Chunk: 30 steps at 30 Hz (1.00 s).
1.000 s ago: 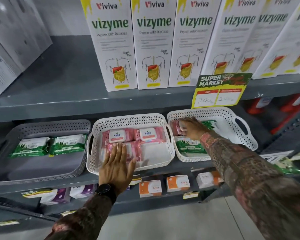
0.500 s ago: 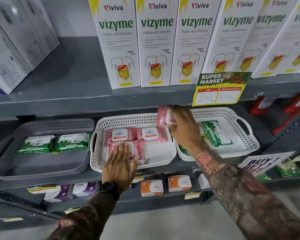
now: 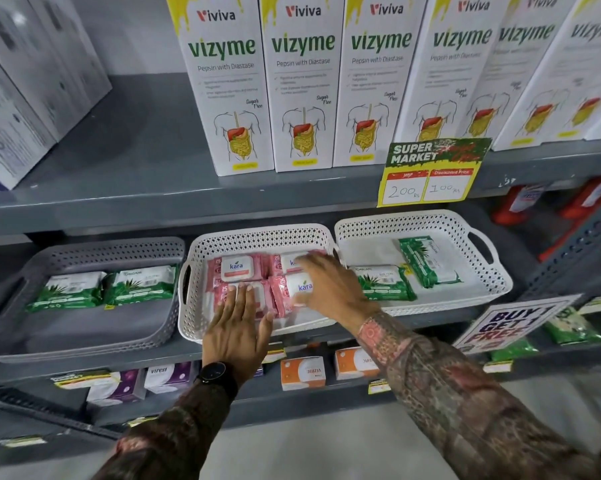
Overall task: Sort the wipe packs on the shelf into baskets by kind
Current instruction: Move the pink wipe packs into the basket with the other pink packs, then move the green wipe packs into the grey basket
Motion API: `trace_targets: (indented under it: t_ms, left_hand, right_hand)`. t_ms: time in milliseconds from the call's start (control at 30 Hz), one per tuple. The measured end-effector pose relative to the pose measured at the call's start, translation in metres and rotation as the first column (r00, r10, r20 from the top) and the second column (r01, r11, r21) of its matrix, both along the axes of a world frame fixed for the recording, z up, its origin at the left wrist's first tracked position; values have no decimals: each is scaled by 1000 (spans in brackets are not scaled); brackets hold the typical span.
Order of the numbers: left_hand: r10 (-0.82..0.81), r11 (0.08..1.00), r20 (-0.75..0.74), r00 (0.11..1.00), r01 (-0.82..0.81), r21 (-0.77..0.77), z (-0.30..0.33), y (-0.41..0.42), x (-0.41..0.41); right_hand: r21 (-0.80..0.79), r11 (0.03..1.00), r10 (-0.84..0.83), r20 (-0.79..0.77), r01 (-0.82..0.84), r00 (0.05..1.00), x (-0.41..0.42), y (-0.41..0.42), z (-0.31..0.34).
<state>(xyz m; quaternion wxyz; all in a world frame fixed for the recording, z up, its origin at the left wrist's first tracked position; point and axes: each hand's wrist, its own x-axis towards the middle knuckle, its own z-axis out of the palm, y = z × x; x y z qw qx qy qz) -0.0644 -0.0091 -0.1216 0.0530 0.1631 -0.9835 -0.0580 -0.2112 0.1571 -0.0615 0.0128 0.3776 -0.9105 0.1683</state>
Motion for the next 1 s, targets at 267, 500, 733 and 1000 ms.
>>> trace_targets:
  t_ms: [267,500,733,1000]
  left_hand:
    - [-14,1000,-10,1000,14,10,1,-1,-1]
    - [-30,998,-5,1000,30,55,0,-4,-2]
    - [-62,984,-123,990,81,157,24,-31,5]
    - [95,987,-182,979,-69,143,26,-186,94]
  right_hand:
    - [172,954,-292,335,247,896,-55,83,13]
    - [247,942,-285,235,227,929,-49,91,1]
    - [-27,927,-373,-168,374,912,-26,60,42]
    - [-133,991,-38,-221,9,974,67,-130,66]
